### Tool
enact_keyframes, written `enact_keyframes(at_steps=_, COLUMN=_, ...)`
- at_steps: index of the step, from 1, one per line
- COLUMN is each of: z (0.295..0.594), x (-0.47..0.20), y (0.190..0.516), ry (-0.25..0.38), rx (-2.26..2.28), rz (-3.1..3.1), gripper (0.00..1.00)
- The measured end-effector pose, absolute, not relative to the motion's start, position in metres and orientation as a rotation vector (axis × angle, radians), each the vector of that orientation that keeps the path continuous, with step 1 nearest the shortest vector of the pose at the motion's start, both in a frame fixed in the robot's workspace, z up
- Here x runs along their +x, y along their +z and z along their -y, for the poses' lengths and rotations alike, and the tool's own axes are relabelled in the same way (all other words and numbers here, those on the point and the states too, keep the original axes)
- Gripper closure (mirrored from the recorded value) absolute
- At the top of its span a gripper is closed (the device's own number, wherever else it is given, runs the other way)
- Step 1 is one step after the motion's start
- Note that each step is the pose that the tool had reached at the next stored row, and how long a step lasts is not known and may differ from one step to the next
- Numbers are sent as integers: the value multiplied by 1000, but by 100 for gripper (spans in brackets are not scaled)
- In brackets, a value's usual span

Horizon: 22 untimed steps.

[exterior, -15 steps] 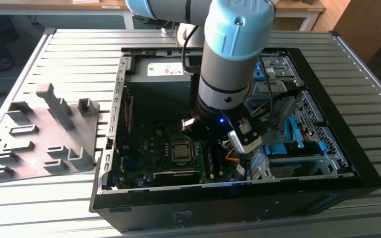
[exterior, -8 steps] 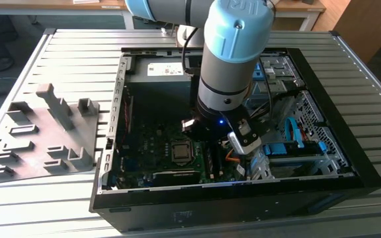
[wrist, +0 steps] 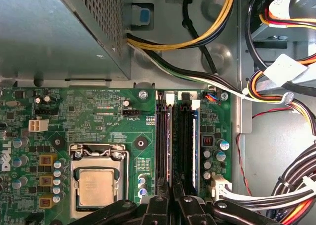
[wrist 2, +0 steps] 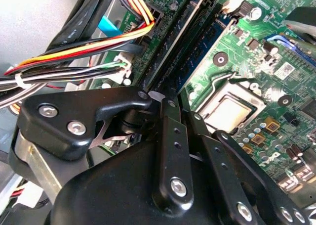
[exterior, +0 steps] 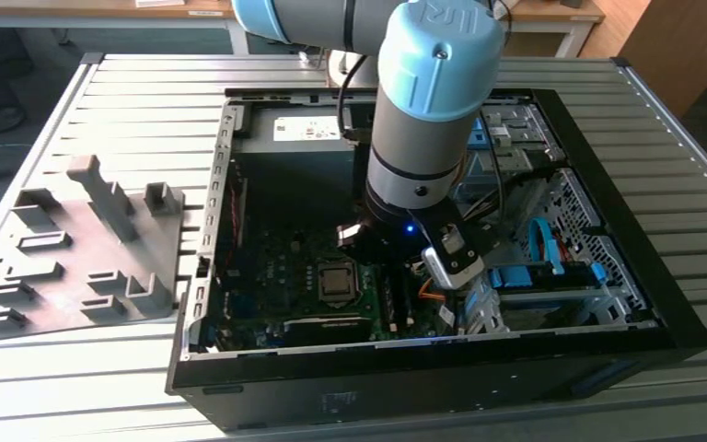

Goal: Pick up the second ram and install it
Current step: 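Insert the second ram into the second slot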

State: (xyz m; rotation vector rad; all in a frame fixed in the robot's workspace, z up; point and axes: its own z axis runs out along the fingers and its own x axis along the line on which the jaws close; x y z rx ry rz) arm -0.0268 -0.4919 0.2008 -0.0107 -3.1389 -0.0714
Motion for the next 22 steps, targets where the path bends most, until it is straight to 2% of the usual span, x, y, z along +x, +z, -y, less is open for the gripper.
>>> enact_keyframes(at_steps=7, z=492, x=-27, y=200, ry=-75, rx=-11, rz=3139, gripper=85)
enact_keyframes(at_steps=8, z=492, x=-27, y=201, ry=-72, rx=-11, rz=3139, gripper=79)
enact_keyframes(at_steps=14, z=492, x=-27, y=201, ry=-70, rx=-11, rz=3139, gripper=79)
enact_keyframes(at_steps=22, z=492, x=-27, y=229, ry=-70, rx=-11, rz=3139, gripper=79)
